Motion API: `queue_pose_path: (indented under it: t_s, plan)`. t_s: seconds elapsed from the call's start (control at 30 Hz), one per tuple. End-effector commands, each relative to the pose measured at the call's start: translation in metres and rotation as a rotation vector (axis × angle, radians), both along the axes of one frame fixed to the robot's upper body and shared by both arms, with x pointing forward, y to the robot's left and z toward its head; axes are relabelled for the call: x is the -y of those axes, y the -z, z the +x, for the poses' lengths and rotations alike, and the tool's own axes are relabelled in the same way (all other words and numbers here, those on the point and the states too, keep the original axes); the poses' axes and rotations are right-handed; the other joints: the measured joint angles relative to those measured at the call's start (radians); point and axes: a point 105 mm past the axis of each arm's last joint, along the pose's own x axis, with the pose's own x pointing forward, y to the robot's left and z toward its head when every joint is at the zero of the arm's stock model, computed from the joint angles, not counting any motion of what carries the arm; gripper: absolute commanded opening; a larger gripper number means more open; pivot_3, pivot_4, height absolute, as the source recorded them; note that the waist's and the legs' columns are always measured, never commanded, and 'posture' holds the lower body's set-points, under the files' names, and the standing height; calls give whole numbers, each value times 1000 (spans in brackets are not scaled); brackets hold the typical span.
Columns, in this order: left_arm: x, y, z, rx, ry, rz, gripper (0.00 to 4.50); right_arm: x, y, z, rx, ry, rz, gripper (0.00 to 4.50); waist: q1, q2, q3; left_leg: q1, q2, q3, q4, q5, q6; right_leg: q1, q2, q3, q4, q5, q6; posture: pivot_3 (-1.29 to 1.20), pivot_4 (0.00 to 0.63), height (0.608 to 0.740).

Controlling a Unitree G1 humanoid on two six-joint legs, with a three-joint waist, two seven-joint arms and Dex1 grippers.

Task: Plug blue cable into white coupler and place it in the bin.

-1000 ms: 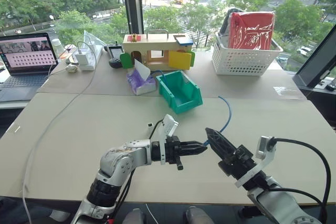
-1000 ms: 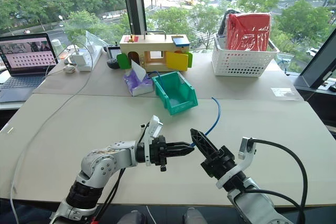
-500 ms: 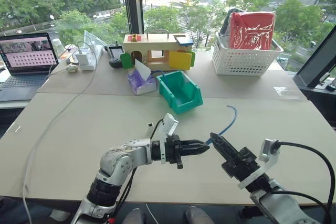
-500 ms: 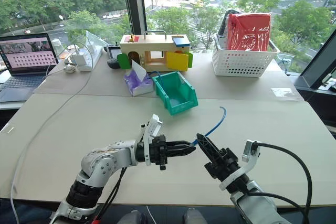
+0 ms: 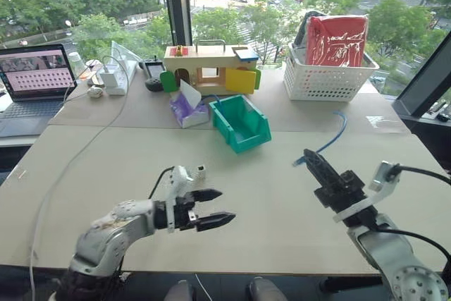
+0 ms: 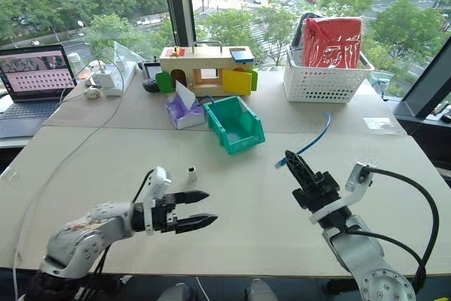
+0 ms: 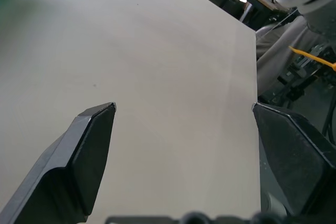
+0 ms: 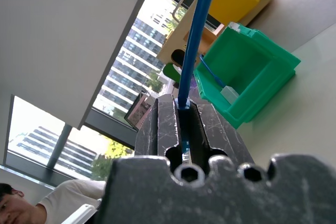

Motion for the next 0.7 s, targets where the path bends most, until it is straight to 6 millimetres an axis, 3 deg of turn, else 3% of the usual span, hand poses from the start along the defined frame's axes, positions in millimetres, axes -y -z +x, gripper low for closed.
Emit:
queue_pose_path:
  t_s: [0.03, 0.1, 0.2, 0.4, 0.7]
  plan:
    - [-30, -4, 12, 176, -124, 30, 4482, -11, -3, 11, 8, -27, -80, 0, 4, 0, 0, 0, 0, 0, 0, 0, 0, 0, 0, 0, 0, 0, 0, 0, 150, 716]
    - [-46, 4, 26, 249, -239, 78, 4482, -14, -3, 18, 4, -23, -93, 0, 6, 0, 0, 0, 0, 1, 0, 0, 0, 0, -1, 0, 0, 0, 0, 0, 150, 716]
    - [-52, 11, 40, 306, -350, 99, 4482, -19, -3, 22, 6, -25, -123, 0, 10, 0, 0, 0, 0, 1, 0, 0, 0, 0, -1, 0, 0, 0, 0, 0, 150, 716]
    - [-32, 23, 51, 283, -493, 74, 4482, -22, -1, 24, 5, -18, -137, 0, 15, -1, 0, -2, 0, 1, 0, -1, 1, 0, -1, 0, -1, 7, 2, 0, 150, 716]
    - [-2, 33, 47, 165, -623, 51, 4482, -24, 1, 19, 0, -7, -149, 0, 6, -1, 0, -1, 0, 1, 0, -1, 1, 0, 0, 0, 1, 6, 3, 0, 150, 716]
